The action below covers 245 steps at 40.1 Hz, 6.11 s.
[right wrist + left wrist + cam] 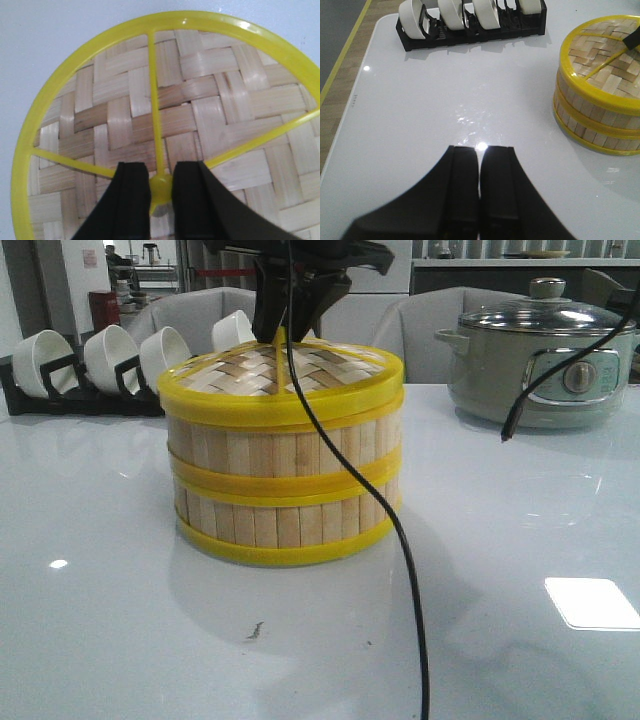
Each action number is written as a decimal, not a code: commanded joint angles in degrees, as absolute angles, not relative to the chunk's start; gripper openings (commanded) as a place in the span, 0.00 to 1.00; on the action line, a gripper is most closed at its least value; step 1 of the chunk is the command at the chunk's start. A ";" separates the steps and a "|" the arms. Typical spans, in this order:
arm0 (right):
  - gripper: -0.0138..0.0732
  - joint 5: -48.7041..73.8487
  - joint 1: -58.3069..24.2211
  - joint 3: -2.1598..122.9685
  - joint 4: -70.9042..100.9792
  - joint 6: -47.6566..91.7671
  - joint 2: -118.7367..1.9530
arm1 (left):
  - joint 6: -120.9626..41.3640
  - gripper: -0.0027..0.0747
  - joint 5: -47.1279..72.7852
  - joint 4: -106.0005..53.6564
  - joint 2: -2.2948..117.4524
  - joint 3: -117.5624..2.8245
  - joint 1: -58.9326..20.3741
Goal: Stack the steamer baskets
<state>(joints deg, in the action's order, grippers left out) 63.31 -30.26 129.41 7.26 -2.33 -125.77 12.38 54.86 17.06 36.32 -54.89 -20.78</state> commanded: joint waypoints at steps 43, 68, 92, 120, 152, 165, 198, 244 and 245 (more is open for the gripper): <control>0.60 56.07 -29.14 131.12 6.57 -1.81 -117.24 | 13.01 0.15 50.83 18.06 36.26 -56.40 -21.16; 0.60 50.59 -17.65 107.83 5.90 -1.81 -93.87 | 13.01 0.15 50.83 18.06 36.26 -56.40 -21.16; 0.60 16.44 -1.43 47.50 5.90 -1.81 -49.44 | 13.01 0.15 50.83 18.06 36.26 -56.40 -21.16; 0.22 -0.76 -1.43 18.34 5.95 -1.81 -30.97 | 13.01 0.15 50.83 18.06 36.26 -56.40 -21.16; 0.22 0.86 -1.61 18.34 5.95 -1.81 -31.24 | 13.01 0.15 50.83 18.06 36.26 -56.40 -21.16; 0.22 0.86 -1.61 18.34 5.95 -1.81 -31.24 | 13.01 0.15 50.33 18.06 36.26 -56.40 -21.16; 0.22 0.86 -1.61 18.34 5.95 -1.81 -31.24 | 13.10 0.15 -6.26 -0.31 17.35 -14.35 -4.56; 0.22 0.91 -1.61 18.34 5.95 -1.81 -31.24 | 13.00 0.15 -3.83 -1.36 -0.86 0.44 1.81; 0.22 0.91 -1.61 18.34 5.95 -1.81 -31.24 | 13.00 0.15 -3.83 -1.36 -0.86 0.44 1.81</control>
